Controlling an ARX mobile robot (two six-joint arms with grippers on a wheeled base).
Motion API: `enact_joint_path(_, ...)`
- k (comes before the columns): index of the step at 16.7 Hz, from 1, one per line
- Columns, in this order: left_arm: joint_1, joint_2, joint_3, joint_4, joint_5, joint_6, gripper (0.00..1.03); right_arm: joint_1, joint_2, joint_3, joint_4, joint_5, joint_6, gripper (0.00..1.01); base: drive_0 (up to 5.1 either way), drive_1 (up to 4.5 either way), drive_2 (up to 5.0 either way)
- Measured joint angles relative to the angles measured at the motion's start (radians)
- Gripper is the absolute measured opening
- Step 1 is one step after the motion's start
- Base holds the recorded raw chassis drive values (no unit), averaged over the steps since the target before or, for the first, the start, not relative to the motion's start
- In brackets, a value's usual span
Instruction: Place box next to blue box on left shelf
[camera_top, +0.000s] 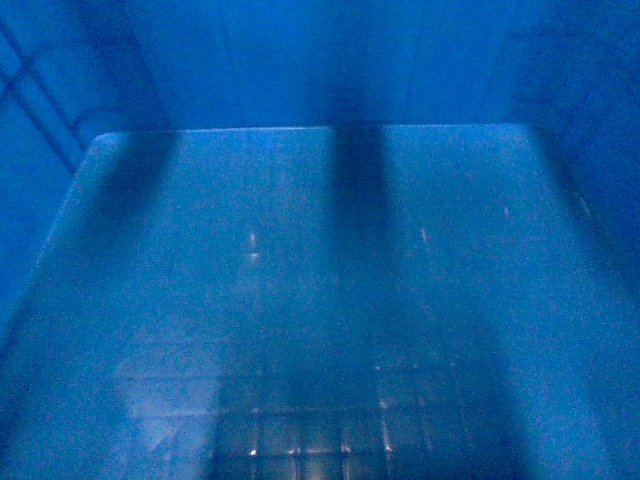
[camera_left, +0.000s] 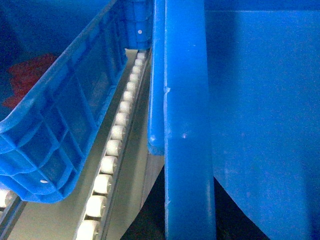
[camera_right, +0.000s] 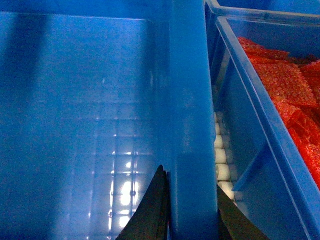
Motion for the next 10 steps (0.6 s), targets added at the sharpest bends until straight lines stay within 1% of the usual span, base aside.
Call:
enact_joint_path(8, 0.0, 0.0, 0.0, 0.0, 0.0, 0.0, 0.07, 0.0, 0.0, 0.0, 0.0, 0.0, 0.0, 0.1, 0.0, 0.0, 0.0)
enact_joint_path(9, -0.006, -0.004, -0.015, 0.053, -0.025, 0.014, 0.07, 0.0, 0.0, 0.0, 0.0, 0.0, 0.0, 0.1, 0.0, 0.0, 0.0)
enact_joint_path(10, -0.044, -0.021, -0.098, 0.221, -0.111, 0.06, 0.07, -0.001, 0.002, -0.001, 0.014, 0.012, 0.004, 0.1, 0.0, 0.0, 0.0)
